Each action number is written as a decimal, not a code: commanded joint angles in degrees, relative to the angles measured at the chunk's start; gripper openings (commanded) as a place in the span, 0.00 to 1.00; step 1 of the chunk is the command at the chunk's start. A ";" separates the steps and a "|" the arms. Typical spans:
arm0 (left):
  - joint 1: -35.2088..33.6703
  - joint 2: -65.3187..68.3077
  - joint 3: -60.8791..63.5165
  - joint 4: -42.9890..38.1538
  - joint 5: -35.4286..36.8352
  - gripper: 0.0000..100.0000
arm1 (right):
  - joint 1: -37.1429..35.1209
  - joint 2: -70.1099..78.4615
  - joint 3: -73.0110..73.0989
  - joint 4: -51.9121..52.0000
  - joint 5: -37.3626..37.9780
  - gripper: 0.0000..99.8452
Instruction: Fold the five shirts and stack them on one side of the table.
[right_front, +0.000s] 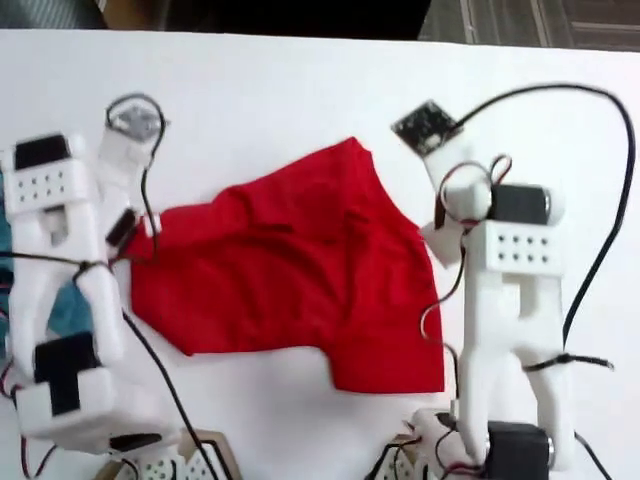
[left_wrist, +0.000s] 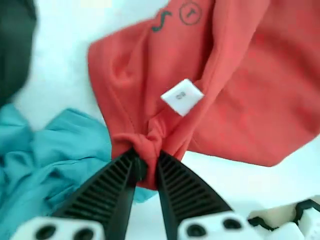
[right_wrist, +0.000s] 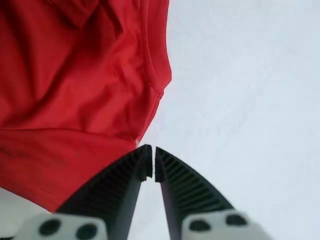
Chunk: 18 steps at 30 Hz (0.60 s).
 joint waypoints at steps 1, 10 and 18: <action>-0.09 -4.92 9.63 -7.91 -0.53 0.02 | -1.54 -2.42 5.71 -8.75 -0.88 0.02; -0.18 -5.10 14.11 -13.63 -0.35 0.02 | -15.52 26.51 -15.65 -10.24 -15.21 0.11; -0.53 -4.92 14.29 -15.74 1.23 0.02 | -21.93 49.89 -45.36 4.79 -27.69 0.09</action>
